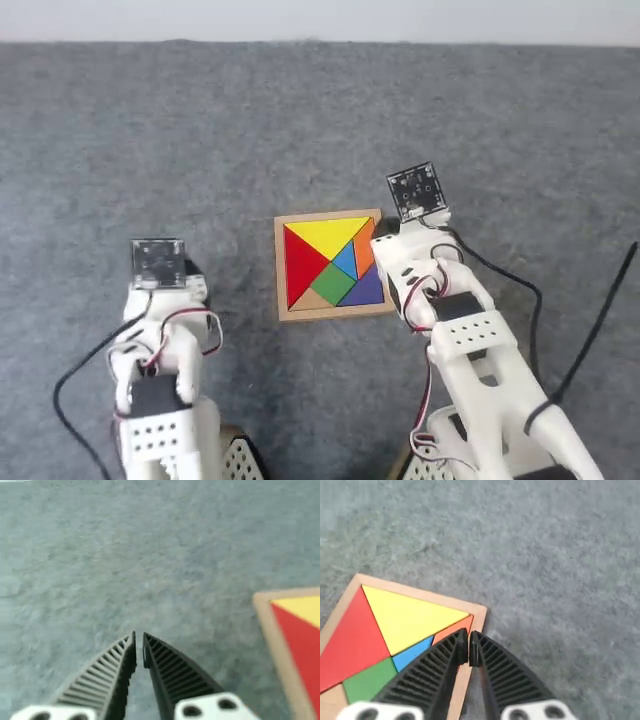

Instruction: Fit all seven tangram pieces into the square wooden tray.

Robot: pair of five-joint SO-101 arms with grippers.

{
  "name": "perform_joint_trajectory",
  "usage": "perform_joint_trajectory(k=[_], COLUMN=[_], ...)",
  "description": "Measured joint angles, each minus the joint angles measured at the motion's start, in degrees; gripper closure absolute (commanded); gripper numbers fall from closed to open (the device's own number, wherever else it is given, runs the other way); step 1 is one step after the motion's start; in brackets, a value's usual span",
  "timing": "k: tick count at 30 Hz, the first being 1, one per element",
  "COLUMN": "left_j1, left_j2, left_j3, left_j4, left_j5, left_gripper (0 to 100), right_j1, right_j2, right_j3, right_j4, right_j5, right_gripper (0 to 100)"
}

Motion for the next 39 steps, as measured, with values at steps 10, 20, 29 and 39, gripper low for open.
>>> perform_joint_trajectory(k=[10,20,29,39], left_j1=[-13.5,-13.9,-13.9,-13.9], left_j2=[-7.8,-7.8,-7.8,-7.8], left_j3=[0.1,0.1,0.1,0.1], left_j4=[21.3,26.8,26.8,26.8], left_j5=[-0.6,-0.6,-0.6,-0.6], left_gripper=[97,97,97,97], right_j1=[-1.0,-0.8,-1.8,-2.2], right_j2=[0.0,-9.8,-36.6,-61.6], right_j3=[0.0,4.6,19.4,27.1], right_j4=[-0.5,-0.4,-0.4,0.0], right_j5=[0.0,2.8,3.4,3.5], right_gripper=[97.6,97.6,97.5,97.6])
